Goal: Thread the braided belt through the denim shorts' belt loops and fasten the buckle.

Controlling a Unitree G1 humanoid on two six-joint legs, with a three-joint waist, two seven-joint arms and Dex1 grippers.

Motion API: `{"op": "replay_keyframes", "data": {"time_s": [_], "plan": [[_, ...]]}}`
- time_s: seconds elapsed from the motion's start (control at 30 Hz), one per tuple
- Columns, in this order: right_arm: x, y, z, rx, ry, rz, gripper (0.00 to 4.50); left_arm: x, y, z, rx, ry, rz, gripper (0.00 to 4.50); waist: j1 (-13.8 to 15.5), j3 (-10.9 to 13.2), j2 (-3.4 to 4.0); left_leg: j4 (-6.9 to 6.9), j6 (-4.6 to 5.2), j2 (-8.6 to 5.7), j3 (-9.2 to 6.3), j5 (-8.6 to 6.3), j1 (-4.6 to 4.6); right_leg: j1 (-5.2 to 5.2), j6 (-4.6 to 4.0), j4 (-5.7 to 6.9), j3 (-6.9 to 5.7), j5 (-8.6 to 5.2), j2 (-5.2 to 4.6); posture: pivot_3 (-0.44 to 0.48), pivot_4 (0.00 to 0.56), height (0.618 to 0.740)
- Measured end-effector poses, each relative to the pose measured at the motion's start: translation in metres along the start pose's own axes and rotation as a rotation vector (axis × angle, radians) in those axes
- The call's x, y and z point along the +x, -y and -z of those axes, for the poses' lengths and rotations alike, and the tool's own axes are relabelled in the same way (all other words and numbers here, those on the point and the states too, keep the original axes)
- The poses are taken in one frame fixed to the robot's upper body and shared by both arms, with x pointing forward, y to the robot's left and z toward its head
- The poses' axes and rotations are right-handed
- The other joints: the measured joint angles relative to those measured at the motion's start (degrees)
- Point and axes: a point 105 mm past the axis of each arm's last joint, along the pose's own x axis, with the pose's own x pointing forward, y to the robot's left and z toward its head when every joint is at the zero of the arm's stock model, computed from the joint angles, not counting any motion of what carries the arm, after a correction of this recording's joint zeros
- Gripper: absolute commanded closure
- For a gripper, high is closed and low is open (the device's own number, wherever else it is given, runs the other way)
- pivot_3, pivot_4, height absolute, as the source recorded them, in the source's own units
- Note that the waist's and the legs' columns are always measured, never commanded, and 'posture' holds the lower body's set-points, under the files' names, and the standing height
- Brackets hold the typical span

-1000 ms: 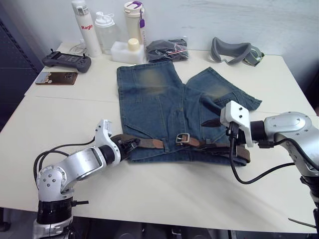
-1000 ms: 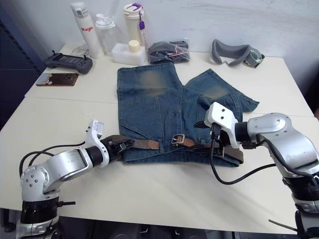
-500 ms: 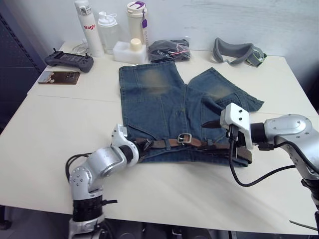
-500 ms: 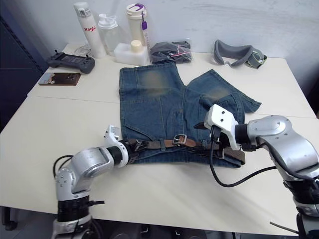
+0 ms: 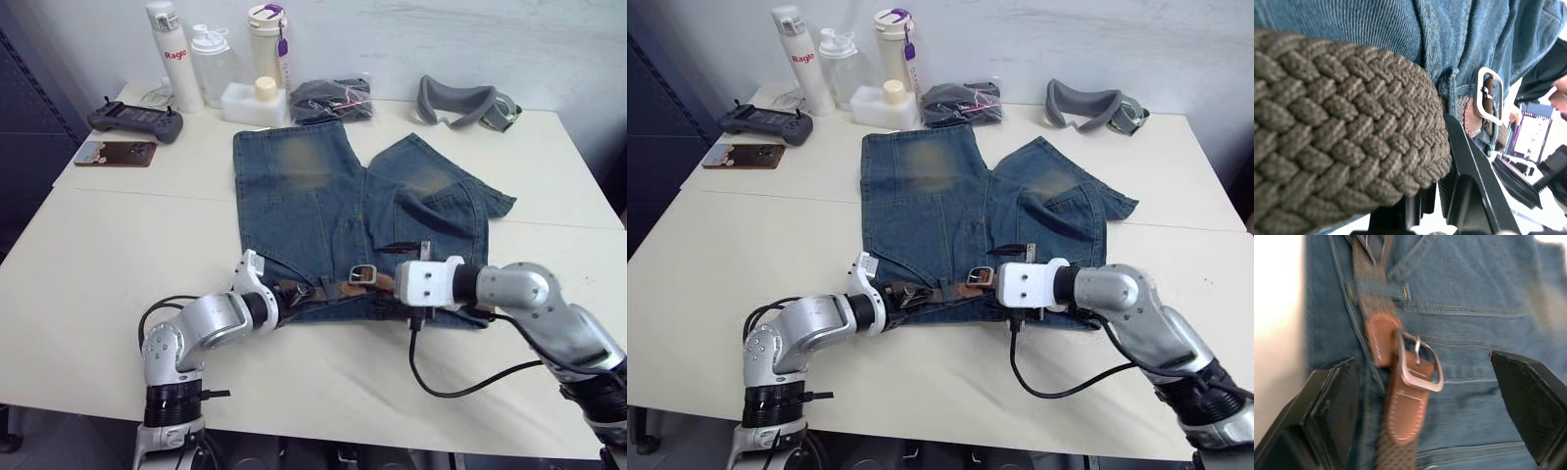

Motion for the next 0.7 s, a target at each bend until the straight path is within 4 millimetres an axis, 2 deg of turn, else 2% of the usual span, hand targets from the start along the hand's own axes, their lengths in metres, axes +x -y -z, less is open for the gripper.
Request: {"op": "replay_keyframes", "data": {"time_s": [0.23, 0.53, 0.7], "plan": [[0.013, -0.013, 0.001, -0.195, 0.04, 0.066, 0.06, 0.001, -0.004, -0.008, 0.073, -0.086, 0.029, 4.5, -0.12, -0.01, 0.01, -0.02, -0.06, 0.01, -0.03, 0.1, 0.1, 0.02, -0.03, 0.15, 0.01, -0.01, 0.01, 0.0, 0.15, 0.738], [0.019, -0.014, -0.006, -0.235, 0.081, 0.116, 0.06, 0.0, -0.005, -0.011, 0.106, -0.141, 0.046, 4.5, -0.15, -0.01, 0.01, -0.02, -0.06, 0.01, -0.04, 0.11, 0.13, 0.02, -0.04, 0.2, 0.01, 0.0, -0.01, 0.0, 0.15, 0.738], [0.015, -0.01, -0.015, -0.232, 0.12, 0.129, 0.06, 0.0, -0.005, -0.011, 0.127, -0.157, 0.046, 4.5, -0.15, -0.01, 0.01, -0.04, -0.06, 0.02, -0.05, 0.1, 0.12, 0.01, -0.04, 0.18, 0.01, -0.01, -0.01, 0.0, 0.15, 0.738]]}}
